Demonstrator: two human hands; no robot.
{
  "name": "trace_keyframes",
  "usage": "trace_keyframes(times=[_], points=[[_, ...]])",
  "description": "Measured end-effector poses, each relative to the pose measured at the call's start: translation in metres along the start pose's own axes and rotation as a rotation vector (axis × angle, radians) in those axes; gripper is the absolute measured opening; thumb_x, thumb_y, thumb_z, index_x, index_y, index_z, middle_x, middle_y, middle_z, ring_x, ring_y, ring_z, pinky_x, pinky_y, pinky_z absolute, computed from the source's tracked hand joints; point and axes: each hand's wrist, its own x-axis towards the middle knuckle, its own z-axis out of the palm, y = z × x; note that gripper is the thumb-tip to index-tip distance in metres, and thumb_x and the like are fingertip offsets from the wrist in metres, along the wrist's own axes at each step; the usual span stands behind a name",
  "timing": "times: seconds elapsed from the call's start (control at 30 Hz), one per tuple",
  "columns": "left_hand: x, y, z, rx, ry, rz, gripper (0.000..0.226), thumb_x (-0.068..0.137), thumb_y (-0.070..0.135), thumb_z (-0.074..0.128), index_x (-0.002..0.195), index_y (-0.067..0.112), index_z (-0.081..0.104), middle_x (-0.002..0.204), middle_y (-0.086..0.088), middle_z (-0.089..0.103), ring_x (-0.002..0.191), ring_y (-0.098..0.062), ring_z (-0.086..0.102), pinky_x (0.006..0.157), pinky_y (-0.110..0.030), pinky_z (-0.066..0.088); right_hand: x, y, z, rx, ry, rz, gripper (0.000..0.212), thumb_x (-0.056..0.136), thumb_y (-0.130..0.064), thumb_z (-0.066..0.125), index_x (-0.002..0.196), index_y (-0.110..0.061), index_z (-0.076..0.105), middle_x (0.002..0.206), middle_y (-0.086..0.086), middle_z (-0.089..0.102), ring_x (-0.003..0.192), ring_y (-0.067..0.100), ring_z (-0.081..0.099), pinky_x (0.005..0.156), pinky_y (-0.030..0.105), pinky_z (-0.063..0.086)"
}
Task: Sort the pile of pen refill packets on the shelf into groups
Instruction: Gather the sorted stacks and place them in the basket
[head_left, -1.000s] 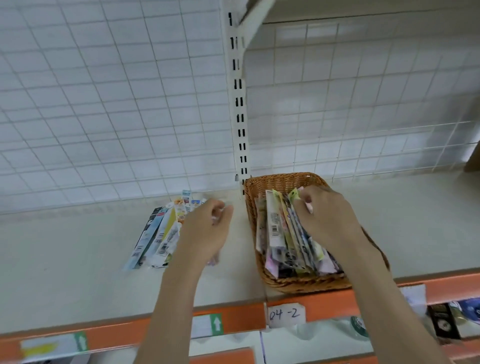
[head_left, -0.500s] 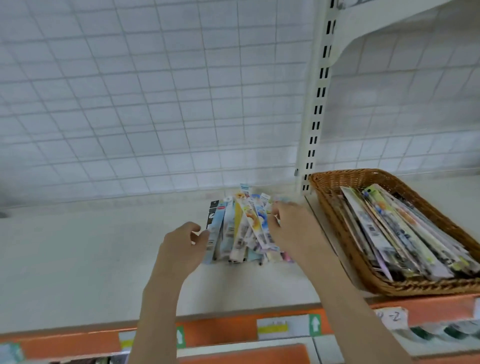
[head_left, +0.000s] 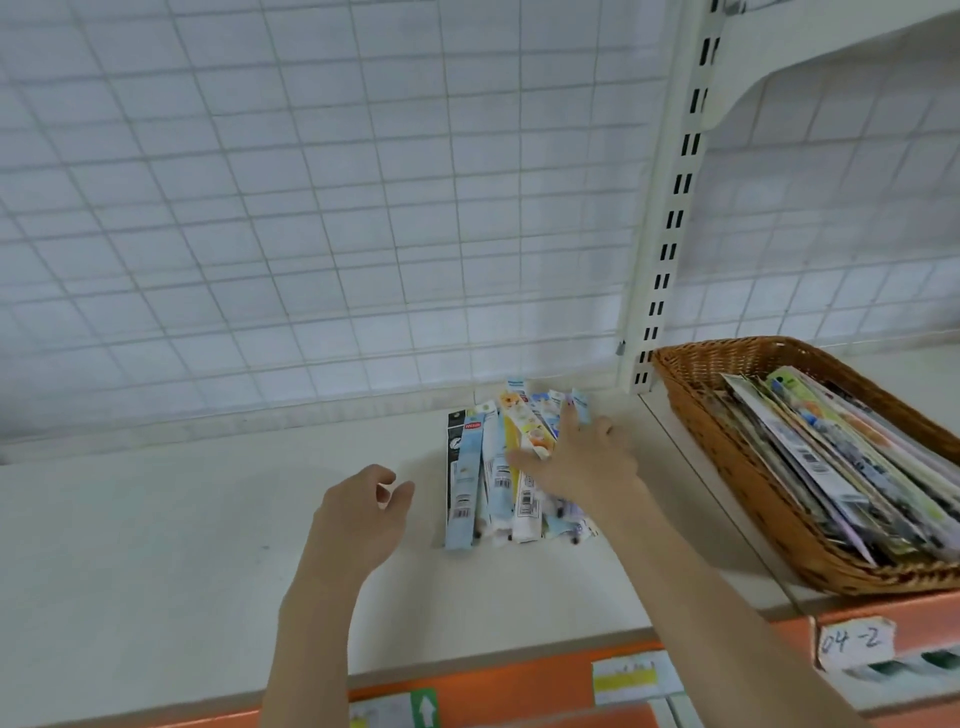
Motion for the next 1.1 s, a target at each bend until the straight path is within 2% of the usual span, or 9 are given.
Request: trace_keyframes(times=[0.13,0.3,0.4,0.43,0.5,0.7,0.83,0.97,1.1], points=[[-0.004,-0.004,0.001,-0.043,0.011,0.034,0.032,0.092,0.033,0.053,0.117,0.014,0.059,0.105,0.000,0.063,0.093,-0.020,0.060,0.088,-0.033,0.049,-0.005,0.001,0.010,0.013,0.076,-0.008,0.084,0.085,-0.070,0.035,0.149,-0.020,0.014,0.142,0.019,0.029,0.128,0.037,0.031,0.100,0.046,0.034],[-0.009,-0.002,0.006,-0.085,0.021,0.056,0.029,0.092,0.032,0.054,0.116,0.017,0.060,0.100,0.003,0.061,0.084,-0.014,0.059,0.080,-0.029,0.049,-0.005,0.008,0.006,0.323,0.083,-0.008,0.077,0.084,-0.043,0.060,0.142,-0.018,0.016,0.120,0.017,0.048,0.106,0.033,0.051,0.090,0.040,0.047],[-0.008,0.002,0.010,-0.096,0.020,0.063,0.028,0.091,0.032,0.054,0.115,0.017,0.060,0.098,0.004,0.061,0.082,-0.013,0.059,0.079,-0.028,0.048,-0.005,0.016,-0.004,0.562,0.013,-0.005,0.079,0.080,-0.018,0.067,0.137,-0.019,0.013,0.096,0.007,0.060,0.081,0.022,0.062,0.066,0.035,0.054],[-0.008,0.003,0.011,-0.093,0.019,0.064,0.029,0.091,0.033,0.054,0.115,0.017,0.060,0.099,0.004,0.061,0.082,-0.014,0.059,0.080,-0.028,0.048,-0.007,0.019,-0.008,0.614,-0.017,-0.006,0.081,0.080,-0.011,0.067,0.138,-0.020,0.011,0.089,0.004,0.060,0.073,0.017,0.061,0.056,0.029,0.050],[-0.008,0.006,0.014,-0.081,0.012,0.066,0.030,0.091,0.033,0.053,0.116,0.017,0.060,0.100,0.004,0.061,0.084,-0.014,0.059,0.081,-0.028,0.048,-0.010,0.025,-0.014,0.650,-0.042,-0.009,0.085,0.079,-0.003,0.065,0.140,-0.022,0.010,0.085,0.002,0.058,0.066,0.013,0.058,0.048,0.023,0.042],[-0.007,0.019,0.023,0.003,-0.015,0.018,0.039,0.092,0.038,0.050,0.124,0.016,0.055,0.114,-0.002,0.062,0.103,-0.021,0.058,0.084,-0.030,0.045,-0.018,0.042,-0.020,0.626,-0.001,-0.017,0.071,0.079,-0.001,0.063,0.133,-0.020,0.019,0.087,0.004,0.059,0.067,0.014,0.058,0.048,0.026,0.041],[-0.006,0.038,0.031,0.139,-0.013,-0.068,0.056,0.091,0.050,0.045,0.126,0.007,0.046,0.119,-0.011,0.056,0.113,-0.029,0.051,0.090,-0.037,0.044,-0.026,0.060,-0.025,0.616,0.095,-0.033,0.066,0.083,-0.008,0.057,0.134,-0.022,0.017,0.089,0.006,0.058,0.068,0.020,0.058,0.052,0.030,0.045],[-0.003,0.069,0.044,0.247,-0.109,-0.118,0.084,0.078,0.074,0.041,0.128,0.007,0.039,0.125,-0.016,0.047,0.119,-0.033,0.043,0.094,-0.040,0.040,-0.037,0.078,-0.029,0.604,0.115,-0.084,0.069,0.086,-0.004,0.051,0.140,-0.022,0.011,0.071,0.001,0.048,0.049,0.014,0.043,0.042,0.021,0.030],[0.002,0.103,0.062,0.381,-0.221,-0.146,0.113,0.064,0.090,0.033,0.147,0.013,0.017,0.139,-0.018,0.037,0.128,-0.034,0.035,0.099,-0.042,0.036,-0.043,0.091,-0.028,0.664,0.160,-0.099,0.072,0.088,0.000,0.050,0.144,-0.020,0.010,0.096,0.005,0.058,0.057,0.008,0.052,0.039,0.013,0.034]])
